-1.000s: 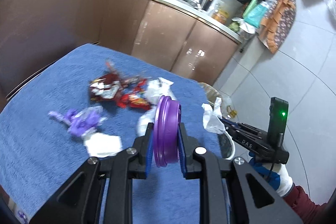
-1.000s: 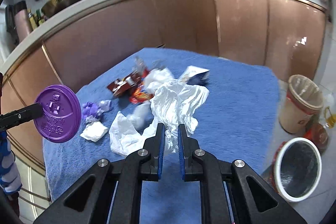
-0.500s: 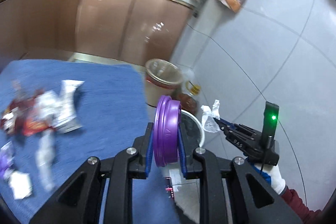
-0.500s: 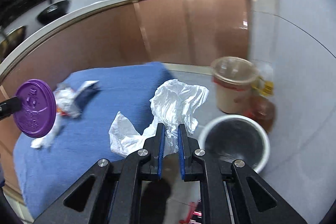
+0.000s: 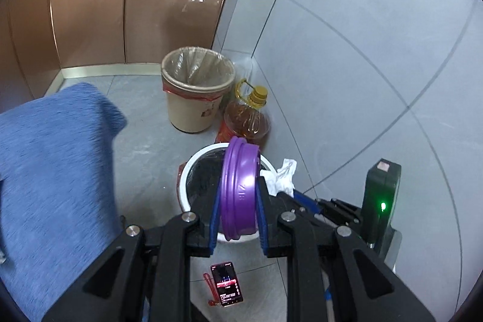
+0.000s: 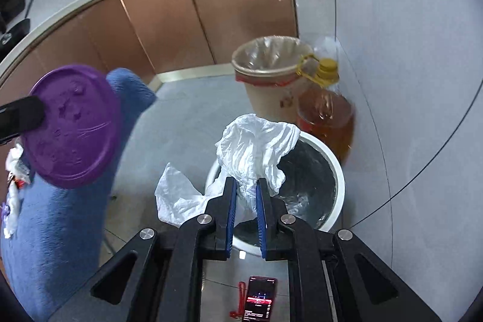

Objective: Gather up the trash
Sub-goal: 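Carry the tissue to the bin and open the right tool over it, then grasp the red snack wrapper with the left tool while the right tool grasps the milk carton, then carry wrapper, carton and lid to the bin and open both tools over it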

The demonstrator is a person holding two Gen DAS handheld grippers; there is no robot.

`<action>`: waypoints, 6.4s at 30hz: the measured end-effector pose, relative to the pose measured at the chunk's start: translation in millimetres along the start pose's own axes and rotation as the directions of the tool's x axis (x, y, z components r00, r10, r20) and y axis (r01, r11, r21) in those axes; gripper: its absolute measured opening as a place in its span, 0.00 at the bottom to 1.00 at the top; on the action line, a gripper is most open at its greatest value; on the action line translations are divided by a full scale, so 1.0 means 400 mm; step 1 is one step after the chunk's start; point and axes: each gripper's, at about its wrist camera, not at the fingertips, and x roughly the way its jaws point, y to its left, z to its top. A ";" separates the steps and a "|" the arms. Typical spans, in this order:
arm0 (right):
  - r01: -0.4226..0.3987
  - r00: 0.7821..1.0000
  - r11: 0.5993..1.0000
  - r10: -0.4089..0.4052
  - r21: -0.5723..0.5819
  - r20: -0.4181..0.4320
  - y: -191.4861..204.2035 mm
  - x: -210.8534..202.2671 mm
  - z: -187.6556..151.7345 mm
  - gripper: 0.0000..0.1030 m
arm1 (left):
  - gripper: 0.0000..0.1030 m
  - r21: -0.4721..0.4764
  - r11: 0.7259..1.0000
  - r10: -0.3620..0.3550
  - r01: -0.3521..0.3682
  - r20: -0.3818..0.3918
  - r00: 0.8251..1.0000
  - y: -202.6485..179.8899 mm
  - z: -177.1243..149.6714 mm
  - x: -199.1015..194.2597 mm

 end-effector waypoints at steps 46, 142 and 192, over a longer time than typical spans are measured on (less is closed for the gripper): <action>-0.039 0.968 0.993 0.065 -0.111 0.241 0.266 -0.356 0.025 0.45 | 0.26 -0.051 0.996 0.080 -0.070 0.237 0.968 0.085 -0.101 -0.456; -0.618 0.759 0.786 0.600 0.011 -0.253 0.889 0.110 0.006 0.05 | 0.12 -0.356 0.872 0.393 -0.335 0.102 0.914 0.896 -0.398 -0.659; -0.178 0.983 0.968 0.168 0.176 0.071 0.034 -0.127 0.014 0.05 | 0.11 0.051 0.998 -0.028 0.027 0.023 0.999 0.086 -0.008 -0.172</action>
